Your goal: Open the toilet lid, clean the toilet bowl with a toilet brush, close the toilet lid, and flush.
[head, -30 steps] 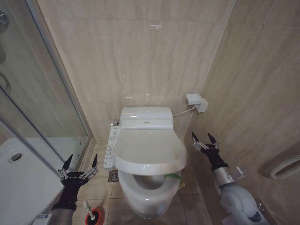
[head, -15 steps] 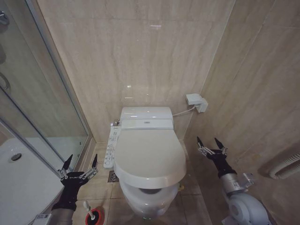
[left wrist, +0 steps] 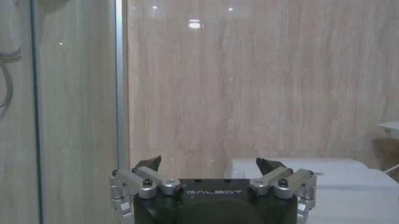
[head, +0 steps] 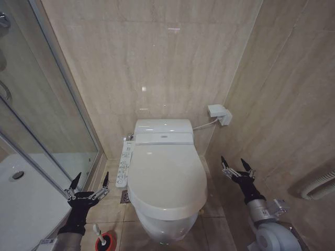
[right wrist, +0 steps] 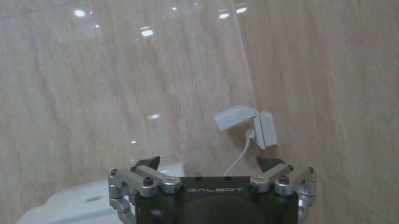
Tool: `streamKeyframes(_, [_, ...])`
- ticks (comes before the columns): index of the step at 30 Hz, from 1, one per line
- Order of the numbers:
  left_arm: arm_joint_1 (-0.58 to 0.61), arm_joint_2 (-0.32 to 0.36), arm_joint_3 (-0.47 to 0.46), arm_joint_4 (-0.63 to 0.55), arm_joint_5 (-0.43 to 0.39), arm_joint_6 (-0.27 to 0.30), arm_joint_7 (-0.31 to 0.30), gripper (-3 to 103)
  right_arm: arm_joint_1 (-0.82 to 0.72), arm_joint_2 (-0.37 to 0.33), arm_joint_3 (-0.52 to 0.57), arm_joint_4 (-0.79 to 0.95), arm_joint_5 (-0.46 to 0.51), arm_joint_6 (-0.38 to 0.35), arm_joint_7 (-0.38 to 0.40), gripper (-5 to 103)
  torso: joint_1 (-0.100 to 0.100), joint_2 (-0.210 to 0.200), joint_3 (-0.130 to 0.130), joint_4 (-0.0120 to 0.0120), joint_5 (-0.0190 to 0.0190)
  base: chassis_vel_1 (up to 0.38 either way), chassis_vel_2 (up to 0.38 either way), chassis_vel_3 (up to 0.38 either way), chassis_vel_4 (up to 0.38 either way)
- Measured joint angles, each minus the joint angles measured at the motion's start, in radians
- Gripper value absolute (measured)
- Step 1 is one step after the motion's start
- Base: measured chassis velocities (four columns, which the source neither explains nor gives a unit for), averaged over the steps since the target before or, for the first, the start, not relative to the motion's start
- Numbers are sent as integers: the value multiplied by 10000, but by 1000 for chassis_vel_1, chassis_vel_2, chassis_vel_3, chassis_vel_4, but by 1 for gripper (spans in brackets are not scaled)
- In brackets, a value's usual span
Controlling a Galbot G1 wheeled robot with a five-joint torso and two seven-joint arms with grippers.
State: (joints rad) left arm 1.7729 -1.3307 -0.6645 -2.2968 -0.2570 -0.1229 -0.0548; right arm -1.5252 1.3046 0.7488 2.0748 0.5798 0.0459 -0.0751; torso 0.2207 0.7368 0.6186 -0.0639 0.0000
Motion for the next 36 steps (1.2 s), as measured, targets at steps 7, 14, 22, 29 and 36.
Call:
streamKeyframes(7, [0,0,0,0,0,0,0,99,-58,26,8,139,0,15,-147,100,0,0,0,0,0,0,0,0,0])
streamKeyframes(14, [0,0,0,0,0,0,0,99,-124,40,40,222,12,15,-346,100,0,0,0,0,0,0,0,0,0])
streamKeyframes(22, [0,0,0,0,0,0,0,99,-140,78,36,241,86,-58,-347,100,0,0,0,0,-1,0,0,0,0])
streamKeyframes(29, [0,0,0,0,0,0,0,99,-143,81,37,253,103,-102,-312,100,0,0,0,0,0,0,0,0,0])
streamKeyframes(36, [0,0,0,0,0,0,0,99,-143,81,37,253,108,-107,-306,100,0,0,0,0,0,0,0,0,0])
